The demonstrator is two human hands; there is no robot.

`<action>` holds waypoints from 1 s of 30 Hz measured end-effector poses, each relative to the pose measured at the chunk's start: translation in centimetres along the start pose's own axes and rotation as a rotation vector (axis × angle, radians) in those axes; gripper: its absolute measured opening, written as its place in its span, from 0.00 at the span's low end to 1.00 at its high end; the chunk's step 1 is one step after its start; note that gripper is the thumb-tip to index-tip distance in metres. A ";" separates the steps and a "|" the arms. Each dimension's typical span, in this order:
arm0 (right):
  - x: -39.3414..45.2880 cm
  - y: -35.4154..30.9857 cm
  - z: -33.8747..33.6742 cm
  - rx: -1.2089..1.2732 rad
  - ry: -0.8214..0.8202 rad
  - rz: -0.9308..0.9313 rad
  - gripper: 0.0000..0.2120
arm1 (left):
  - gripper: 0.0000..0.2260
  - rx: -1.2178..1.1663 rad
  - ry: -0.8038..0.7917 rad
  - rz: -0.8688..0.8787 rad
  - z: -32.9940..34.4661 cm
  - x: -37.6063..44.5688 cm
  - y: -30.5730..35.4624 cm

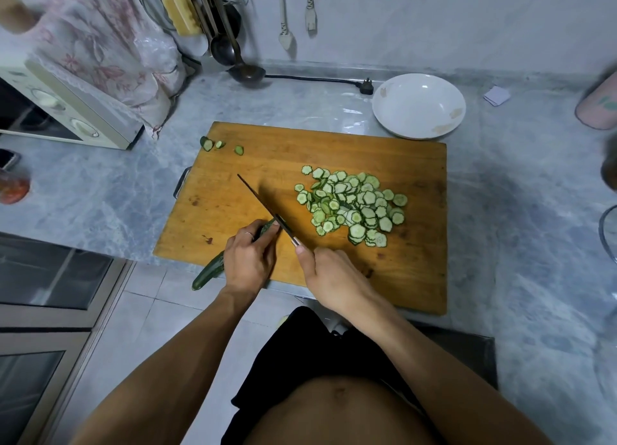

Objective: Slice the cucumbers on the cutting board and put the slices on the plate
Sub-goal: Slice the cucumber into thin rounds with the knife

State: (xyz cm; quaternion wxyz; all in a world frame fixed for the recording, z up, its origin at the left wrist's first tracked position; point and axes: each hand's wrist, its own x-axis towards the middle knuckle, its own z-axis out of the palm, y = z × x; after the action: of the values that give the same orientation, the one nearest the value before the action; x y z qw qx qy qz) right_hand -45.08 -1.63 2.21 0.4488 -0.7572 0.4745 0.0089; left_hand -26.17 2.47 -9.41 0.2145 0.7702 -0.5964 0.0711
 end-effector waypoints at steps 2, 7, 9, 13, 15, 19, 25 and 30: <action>0.3 0.1 0.6 -0.005 0.021 -0.008 0.23 | 0.11 -0.008 -0.018 0.000 0.0 -0.1 -0.2; 0.6 0.9 0.6 0.020 0.069 0.008 0.24 | 0.13 -0.045 -0.041 -0.001 -0.3 0.3 -0.1; 0.8 1.5 0.0 0.037 0.092 0.024 0.25 | 0.13 -0.071 -0.050 0.002 -0.4 0.3 -0.2; 0.7 2.5 -1.1 0.042 0.119 0.031 0.26 | 0.12 -0.075 -0.054 0.005 -0.6 0.4 -0.3; 0.5 2.6 -1.4 0.033 0.100 0.020 0.25 | 0.12 -0.073 -0.054 0.012 -0.5 0.4 -0.3; -0.4 2.3 -0.5 0.003 0.060 -0.038 0.23 | 0.11 -0.067 -0.052 0.017 -0.4 0.4 -0.5; -1.4 1.5 0.0 -0.028 0.069 -0.101 0.22 | 0.10 -0.091 -0.052 0.007 -1.0 0.5 0.2; -1.7 1.1 0.0 -0.045 0.051 -0.103 0.23 | 0.15 -0.099 -0.072 -0.030 -0.9 0.5 0.2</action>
State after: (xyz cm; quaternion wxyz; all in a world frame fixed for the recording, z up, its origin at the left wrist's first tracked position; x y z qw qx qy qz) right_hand -46.77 -0.59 2.20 0.4194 -0.7905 0.4457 -0.0228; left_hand -26.07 2.35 -8.37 0.2317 0.7695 -0.5950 0.0104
